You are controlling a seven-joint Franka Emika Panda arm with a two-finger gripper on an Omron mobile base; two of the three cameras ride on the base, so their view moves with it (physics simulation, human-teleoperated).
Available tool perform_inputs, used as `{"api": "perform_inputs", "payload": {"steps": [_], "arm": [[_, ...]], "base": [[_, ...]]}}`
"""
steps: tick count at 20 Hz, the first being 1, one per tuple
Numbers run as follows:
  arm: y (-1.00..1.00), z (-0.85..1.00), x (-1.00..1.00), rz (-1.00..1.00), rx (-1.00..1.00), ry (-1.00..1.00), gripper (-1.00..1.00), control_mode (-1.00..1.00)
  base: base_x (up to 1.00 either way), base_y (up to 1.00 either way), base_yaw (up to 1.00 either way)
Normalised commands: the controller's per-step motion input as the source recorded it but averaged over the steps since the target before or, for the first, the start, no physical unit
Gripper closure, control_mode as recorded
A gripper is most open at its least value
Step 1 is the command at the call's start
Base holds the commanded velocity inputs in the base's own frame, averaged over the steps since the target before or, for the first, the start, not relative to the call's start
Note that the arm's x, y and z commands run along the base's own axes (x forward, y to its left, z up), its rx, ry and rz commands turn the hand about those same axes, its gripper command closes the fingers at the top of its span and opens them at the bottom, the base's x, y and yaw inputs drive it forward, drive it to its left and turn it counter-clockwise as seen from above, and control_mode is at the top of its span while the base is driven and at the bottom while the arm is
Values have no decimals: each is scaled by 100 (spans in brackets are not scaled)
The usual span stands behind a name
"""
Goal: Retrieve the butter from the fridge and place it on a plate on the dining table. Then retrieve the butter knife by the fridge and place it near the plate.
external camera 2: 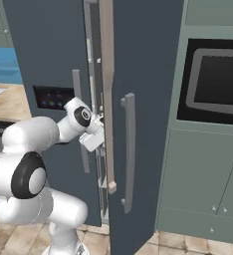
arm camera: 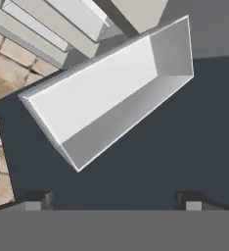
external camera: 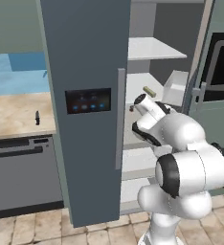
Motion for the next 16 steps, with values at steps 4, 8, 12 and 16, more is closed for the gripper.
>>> {"api": "perform_inputs", "payload": {"steps": [4, 8, 12, 16], "arm": [[-100, -28, -100, -8, 0, -4, -100, -100], [-100, -7, -100, -9, 0, -4, -100, -100], [-100, 0, -86, -7, 0, -6, -100, -100], [-100, 0, -49, -8, 5, -9, -100, -100]], "base": [[0, 0, 0], [0, 0, 0], [0, 0, 0], [0, 0, 0]]}}
